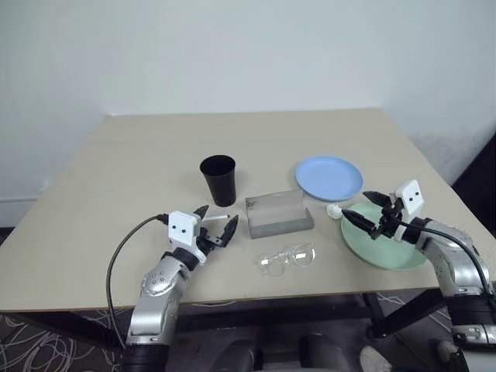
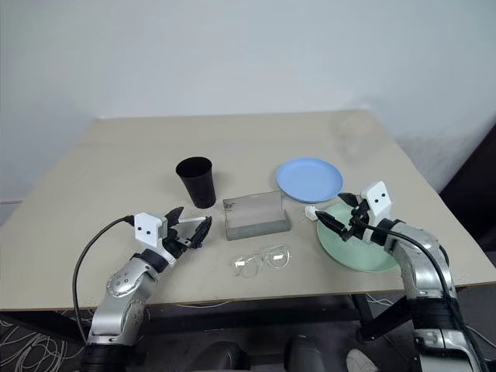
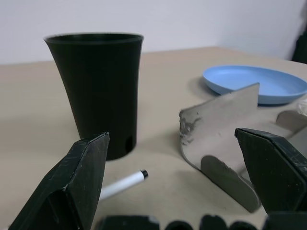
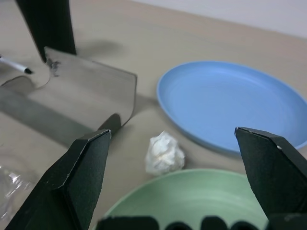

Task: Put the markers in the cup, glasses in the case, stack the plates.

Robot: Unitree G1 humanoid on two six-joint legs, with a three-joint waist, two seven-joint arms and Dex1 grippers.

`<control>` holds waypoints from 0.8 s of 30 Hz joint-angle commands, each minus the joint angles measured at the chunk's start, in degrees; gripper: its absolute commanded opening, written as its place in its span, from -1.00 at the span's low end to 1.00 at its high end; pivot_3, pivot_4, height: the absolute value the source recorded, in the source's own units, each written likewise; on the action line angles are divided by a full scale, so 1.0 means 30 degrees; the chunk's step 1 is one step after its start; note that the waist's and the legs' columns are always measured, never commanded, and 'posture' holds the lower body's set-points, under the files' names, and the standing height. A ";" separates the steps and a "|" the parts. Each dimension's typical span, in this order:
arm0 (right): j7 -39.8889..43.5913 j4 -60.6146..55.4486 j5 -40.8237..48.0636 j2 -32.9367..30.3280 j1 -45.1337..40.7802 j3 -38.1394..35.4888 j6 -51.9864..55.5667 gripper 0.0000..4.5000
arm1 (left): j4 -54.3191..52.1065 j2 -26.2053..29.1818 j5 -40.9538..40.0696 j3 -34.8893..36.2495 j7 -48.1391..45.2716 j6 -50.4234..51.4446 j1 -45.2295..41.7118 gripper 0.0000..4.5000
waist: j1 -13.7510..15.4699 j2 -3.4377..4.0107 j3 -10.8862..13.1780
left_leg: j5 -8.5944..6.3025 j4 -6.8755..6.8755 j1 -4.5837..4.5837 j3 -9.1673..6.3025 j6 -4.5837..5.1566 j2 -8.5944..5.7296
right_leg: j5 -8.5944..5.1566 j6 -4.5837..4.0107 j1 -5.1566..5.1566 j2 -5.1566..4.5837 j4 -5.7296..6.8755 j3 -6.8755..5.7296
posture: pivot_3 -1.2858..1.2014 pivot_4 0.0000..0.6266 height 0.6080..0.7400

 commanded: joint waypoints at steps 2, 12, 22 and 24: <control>-0.0128 -0.3446 0.1064 -0.1184 0.0774 -0.1402 0.1418 1.00 | 0.0651 0.0132 -0.0008 -0.0475 -0.0772 -0.0378 -0.1410 0.98 | 0.0144 -0.0003 0.0001 | -0.0007 0.0021 -0.0006 0.0010 0.0007 0.0000 | -0.0001 0.0000 0.0004 -0.0001 -0.0002 -0.0001 | 0.03 -1.00 0.82; 0.0643 -0.6341 0.1950 -0.2679 0.2062 -0.1402 0.4068 1.00 | 0.0209 0.0311 -0.1455 -0.1559 -0.3518 0.0713 -0.1750 0.98 | 0.0255 -0.0049 0.0009 | -0.0028 0.0082 -0.0019 0.0118 0.0036 0.0067 | -0.0003 0.0000 -0.0008 -0.0005 -0.0013 -0.0019 | 0.03 -1.00 0.82; 0.0787 -0.7025 0.1104 -0.3664 0.2304 0.0840 0.6083 1.00 | -0.3093 0.1961 -0.3261 -0.3382 -0.6476 0.3541 -0.0268 0.98 | 0.0271 -0.0059 0.0016 | -0.0074 0.0120 -0.0043 0.0168 0.0092 0.0083 | -0.0014 -0.0016 -0.0029 -0.0018 -0.0025 -0.0010 | 0.03 -1.00 0.82; 0.0481 -0.7082 0.0799 -0.3666 0.2109 0.1276 0.6505 1.00 | -0.3467 0.2195 -0.3422 -0.3485 -0.6690 0.3876 -0.0155 0.98 | 0.0285 -0.0061 0.0018 | -0.0076 0.0118 -0.0046 0.0169 0.0090 0.0100 | -0.0016 -0.0018 -0.0035 -0.0012 -0.0023 -0.0016 | 0.03 -1.00 0.82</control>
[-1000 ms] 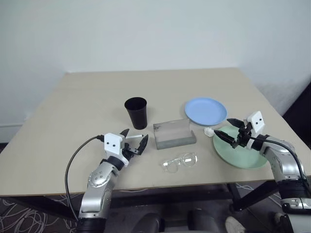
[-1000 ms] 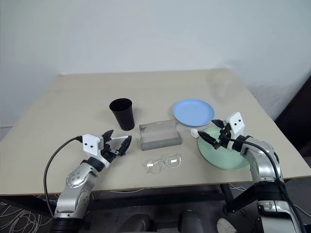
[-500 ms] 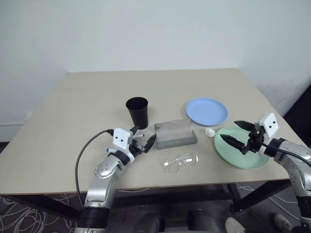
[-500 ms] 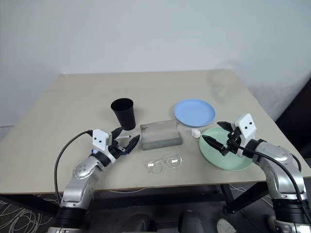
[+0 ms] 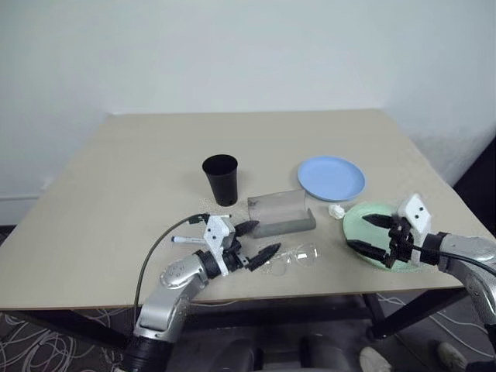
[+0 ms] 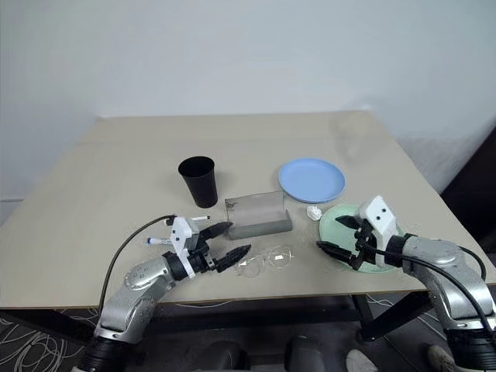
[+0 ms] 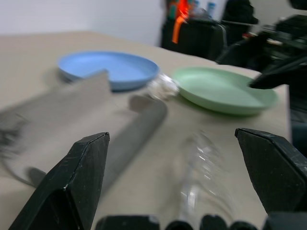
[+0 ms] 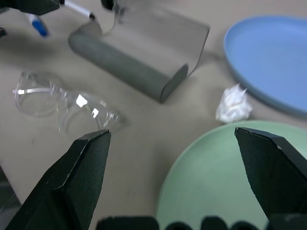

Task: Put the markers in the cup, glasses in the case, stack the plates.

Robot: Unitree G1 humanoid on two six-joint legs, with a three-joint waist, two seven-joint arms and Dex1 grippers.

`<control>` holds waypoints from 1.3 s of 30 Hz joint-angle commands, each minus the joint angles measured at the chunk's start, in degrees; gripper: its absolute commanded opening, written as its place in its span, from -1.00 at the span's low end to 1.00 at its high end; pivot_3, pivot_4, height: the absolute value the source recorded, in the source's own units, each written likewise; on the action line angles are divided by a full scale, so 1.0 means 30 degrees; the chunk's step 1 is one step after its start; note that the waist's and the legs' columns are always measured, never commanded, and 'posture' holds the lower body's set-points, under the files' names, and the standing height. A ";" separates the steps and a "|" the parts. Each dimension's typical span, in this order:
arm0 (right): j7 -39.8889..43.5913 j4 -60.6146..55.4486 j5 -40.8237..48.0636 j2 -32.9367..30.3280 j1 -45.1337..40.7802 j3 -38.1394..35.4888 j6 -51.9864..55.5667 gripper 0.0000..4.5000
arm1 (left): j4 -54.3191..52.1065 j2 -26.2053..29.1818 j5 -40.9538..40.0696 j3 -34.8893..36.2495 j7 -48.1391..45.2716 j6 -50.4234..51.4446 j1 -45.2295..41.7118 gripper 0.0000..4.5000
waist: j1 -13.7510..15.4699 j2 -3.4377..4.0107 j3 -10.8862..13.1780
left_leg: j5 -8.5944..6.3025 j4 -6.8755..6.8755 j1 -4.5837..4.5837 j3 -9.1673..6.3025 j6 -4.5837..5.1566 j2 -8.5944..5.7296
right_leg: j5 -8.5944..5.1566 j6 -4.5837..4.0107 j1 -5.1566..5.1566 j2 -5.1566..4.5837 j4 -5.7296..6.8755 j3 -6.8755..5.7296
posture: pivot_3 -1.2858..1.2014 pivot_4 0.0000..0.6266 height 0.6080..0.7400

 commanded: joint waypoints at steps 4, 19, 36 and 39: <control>-0.1066 -0.0699 -0.0911 -0.0344 -0.1099 0.0846 0.1376 1.00 | -0.1425 0.0372 -0.0605 0.0003 -0.0369 0.0529 -0.0275 0.98 | 0.0029 0.0001 0.0003 | -0.0031 0.0008 -0.0017 0.0019 -0.0056 0.0008 | -0.0008 -0.0010 0.0002 -0.0002 -0.0005 -0.0009 | 0.03 -1.00 0.82; -0.5074 -0.0642 -0.5236 0.0553 -0.1086 0.4075 0.2393 1.00 | -0.0560 -0.0111 0.0006 -0.0263 -0.0155 -0.0007 -0.0976 0.98 | 0.0036 -0.0015 0.0007 | -0.0029 0.0014 -0.0016 0.0023 -0.0050 0.0009 | -0.0002 0.0001 -0.0009 0.0000 -0.0016 -0.0010 | 0.03 -1.00 0.82; -0.5932 0.0637 -0.6299 0.1536 -0.2164 0.4373 0.2871 -0.62 | -0.0285 -0.0348 0.0257 -0.0240 0.0208 -0.0183 -0.0946 1.00 | 0.0017 -0.0093 0.0000 | -0.0035 0.0025 -0.0022 0.0430 -0.0058 0.0265 | -0.0013 -0.0010 0.0002 -0.0011 -0.0104 -0.0053 | 0.03 -1.00 0.82; -0.6293 0.1064 -0.6780 0.1661 -0.2508 0.4508 0.2852 -0.87 | -0.0264 -0.0354 0.0296 -0.0255 0.0250 -0.0224 -0.0961 1.00 | -0.0159 -0.0134 -0.0009 | -0.0039 0.0028 -0.0015 0.0527 -0.0048 0.0329 | -0.0011 -0.0008 0.0003 -0.0005 -0.0171 -0.0056 | 0.03 -1.00 0.82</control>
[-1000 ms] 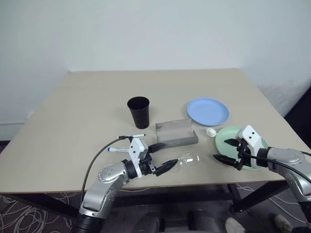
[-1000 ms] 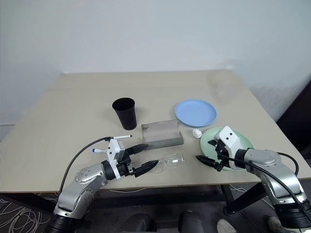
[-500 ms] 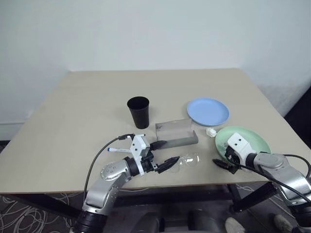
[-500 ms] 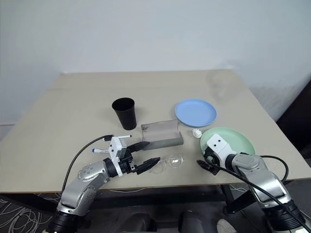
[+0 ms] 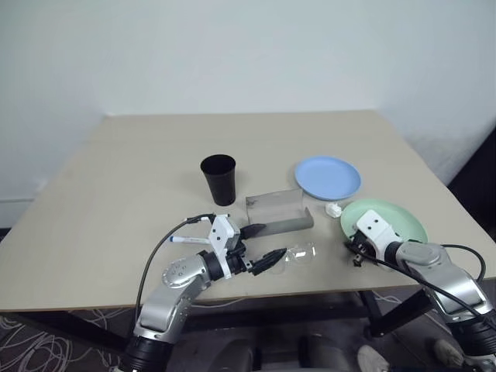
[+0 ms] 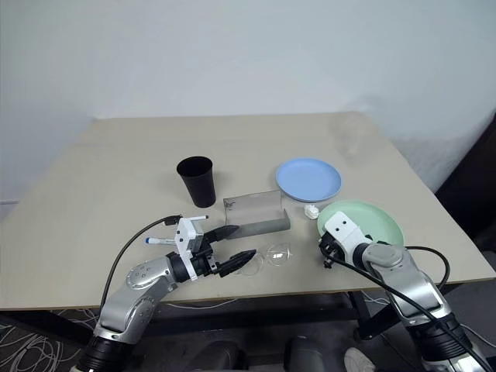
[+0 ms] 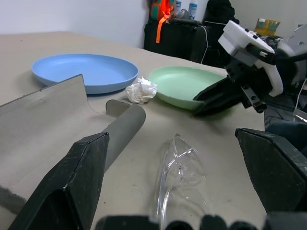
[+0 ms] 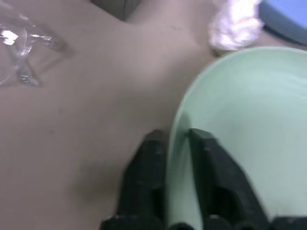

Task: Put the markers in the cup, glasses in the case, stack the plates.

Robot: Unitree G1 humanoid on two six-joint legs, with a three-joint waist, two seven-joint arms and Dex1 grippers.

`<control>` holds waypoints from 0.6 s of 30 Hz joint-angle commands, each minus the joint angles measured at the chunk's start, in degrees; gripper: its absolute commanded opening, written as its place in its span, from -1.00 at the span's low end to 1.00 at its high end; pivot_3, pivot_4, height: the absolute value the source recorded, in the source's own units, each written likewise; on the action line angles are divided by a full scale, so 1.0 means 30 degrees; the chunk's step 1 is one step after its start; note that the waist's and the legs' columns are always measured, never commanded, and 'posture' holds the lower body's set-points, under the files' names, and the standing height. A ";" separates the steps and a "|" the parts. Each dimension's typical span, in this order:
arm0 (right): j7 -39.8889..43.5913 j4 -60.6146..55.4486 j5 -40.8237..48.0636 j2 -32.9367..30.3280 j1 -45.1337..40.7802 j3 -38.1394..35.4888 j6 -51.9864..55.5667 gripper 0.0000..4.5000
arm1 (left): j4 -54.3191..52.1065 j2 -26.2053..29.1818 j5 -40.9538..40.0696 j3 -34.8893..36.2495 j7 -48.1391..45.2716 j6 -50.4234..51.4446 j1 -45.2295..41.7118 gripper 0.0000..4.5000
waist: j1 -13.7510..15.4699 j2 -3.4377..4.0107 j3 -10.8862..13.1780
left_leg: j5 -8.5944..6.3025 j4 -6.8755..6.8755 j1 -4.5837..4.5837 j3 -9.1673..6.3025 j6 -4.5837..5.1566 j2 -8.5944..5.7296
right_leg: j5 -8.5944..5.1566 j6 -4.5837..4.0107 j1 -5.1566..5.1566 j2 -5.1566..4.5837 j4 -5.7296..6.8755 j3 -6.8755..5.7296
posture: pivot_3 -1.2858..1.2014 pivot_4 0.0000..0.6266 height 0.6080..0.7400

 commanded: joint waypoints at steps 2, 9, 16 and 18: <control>-0.0728 0.0955 -0.0865 0.0161 -0.0887 -0.0083 -0.0082 -0.87 | -0.0281 -0.0047 0.0093 -0.0054 0.0052 -0.0425 -0.0346 1.00 | -0.0155 0.0000 0.0000 | 0.0001 -0.0001 -0.0019 0.0024 0.0002 0.0057 | 0.0009 0.0015 0.0008 0.0006 -0.0106 -0.0064 | 0.03 -1.00 0.82; -0.1208 0.2609 -0.1408 0.0018 -0.2046 -0.0710 -0.0148 -0.87 | -0.0140 -0.0116 0.0243 -0.0019 0.0052 -0.0531 -0.0371 1.00 | -0.0190 0.0013 0.0003 | 0.0003 0.0014 -0.0047 0.0108 0.0003 0.0141 | 0.0010 0.0017 0.0013 0.0000 -0.0182 -0.0108 | 0.03 -1.00 0.82; -0.1762 0.4719 -0.2295 -0.0014 -0.3194 -0.0714 -0.1582 -0.94 | 0.0061 -0.0199 0.0328 -0.0013 0.0086 -0.0650 -0.0490 1.00 | -0.0190 0.0022 0.0002 | 0.0010 0.0013 -0.0014 0.0153 0.0060 0.0167 | 0.0017 0.0019 -0.0041 0.0020 -0.0150 -0.0103 | 0.03 -1.00 0.82; -0.1693 0.5231 -0.2486 -0.0098 -0.3680 -0.0743 -0.2429 -0.94 | 0.0107 -0.0194 0.0344 -0.0007 0.0102 -0.0662 -0.0546 1.00 | -0.0197 0.0024 0.0001 | 0.0012 0.0013 -0.0014 0.0141 0.0123 0.0152 | 0.0024 0.0019 -0.0043 0.0026 -0.0136 -0.0079 | 0.03 -1.00 0.82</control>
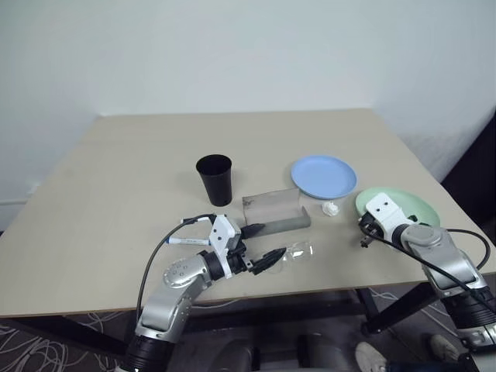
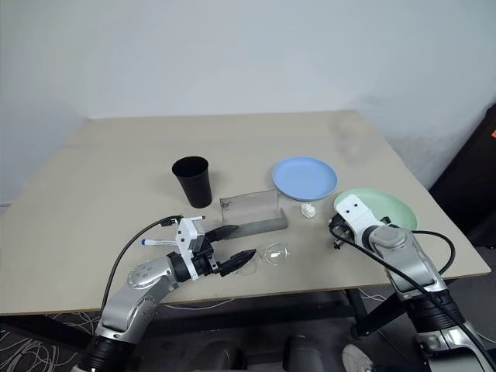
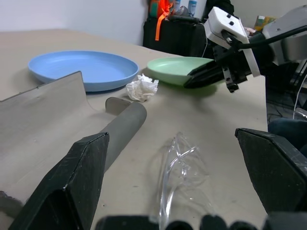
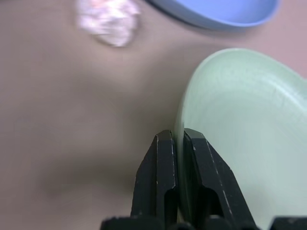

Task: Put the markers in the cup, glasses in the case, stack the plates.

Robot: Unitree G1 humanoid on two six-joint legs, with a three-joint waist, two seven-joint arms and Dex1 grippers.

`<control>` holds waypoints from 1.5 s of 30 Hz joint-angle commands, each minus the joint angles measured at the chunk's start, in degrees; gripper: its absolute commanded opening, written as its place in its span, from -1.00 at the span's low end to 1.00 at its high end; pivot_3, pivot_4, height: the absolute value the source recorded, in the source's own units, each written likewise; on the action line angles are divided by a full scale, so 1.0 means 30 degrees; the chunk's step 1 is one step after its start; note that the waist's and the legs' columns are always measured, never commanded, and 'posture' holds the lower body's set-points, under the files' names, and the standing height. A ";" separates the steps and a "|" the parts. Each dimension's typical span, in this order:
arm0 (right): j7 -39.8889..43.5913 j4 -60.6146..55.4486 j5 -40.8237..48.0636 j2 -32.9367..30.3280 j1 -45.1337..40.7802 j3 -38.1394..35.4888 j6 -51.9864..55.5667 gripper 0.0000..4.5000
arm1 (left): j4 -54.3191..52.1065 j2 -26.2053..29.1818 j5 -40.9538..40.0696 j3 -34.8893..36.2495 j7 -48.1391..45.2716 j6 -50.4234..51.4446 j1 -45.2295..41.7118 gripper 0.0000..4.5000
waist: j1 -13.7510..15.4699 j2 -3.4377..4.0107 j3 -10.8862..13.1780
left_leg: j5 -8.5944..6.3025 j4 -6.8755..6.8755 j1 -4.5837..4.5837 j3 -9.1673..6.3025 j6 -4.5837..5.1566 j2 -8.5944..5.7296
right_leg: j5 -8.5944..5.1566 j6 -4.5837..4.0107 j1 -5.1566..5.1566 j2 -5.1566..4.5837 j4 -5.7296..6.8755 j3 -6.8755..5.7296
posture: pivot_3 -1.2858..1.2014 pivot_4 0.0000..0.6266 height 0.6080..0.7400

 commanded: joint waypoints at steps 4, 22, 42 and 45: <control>-0.0416 0.2019 -0.1103 -0.0456 -0.2395 -0.0767 -0.2470 -0.94 | -0.0193 -0.0028 0.0049 0.0032 0.0027 -0.0484 -0.0512 1.00 | -0.0063 0.0004 0.0001 | -0.0042 0.0000 0.0001 0.0019 0.0054 -0.0047 | 0.0098 -0.0011 -0.0008 -0.0004 0.0000 0.0069 | 0.03 -1.00 0.82; 0.2407 1.4135 -0.2656 0.3654 -1.0347 0.1933 -1.4231 -0.94 | 0.0519 -0.0033 0.0180 0.0379 0.0304 -0.1155 -0.1161 1.00 | -0.0387 0.0017 0.0001 | -0.0046 -0.0014 0.0044 -0.0019 0.0067 -0.0118 | 0.0351 -0.0114 0.0009 0.0003 0.0001 0.0124 | 0.03 -1.00 0.82; 0.4356 1.8075 -0.1408 0.5316 -1.2501 -0.0215 -1.6643 0.89 | 0.1322 -0.0060 0.0646 0.0510 0.0596 -0.2689 -0.0420 1.00 | -0.0386 0.0088 -0.0014 | -0.0056 -0.0064 0.0089 -0.0103 0.0025 -0.0161 | 0.0399 -0.0177 0.0006 0.0000 0.0050 0.0128 | 0.03 -1.00 0.82; 0.6415 1.5885 -0.0295 0.4756 -1.1384 -0.0822 -1.4622 0.89 | 0.1221 -0.0062 0.0708 0.0489 0.0605 -0.2740 -0.0349 1.00 | -0.0344 0.0092 -0.0017 | -0.0055 -0.0064 0.0093 -0.0110 0.0025 -0.0160 | 0.0401 -0.0178 0.0009 0.0001 0.0057 0.0126 | 0.03 -1.00 0.82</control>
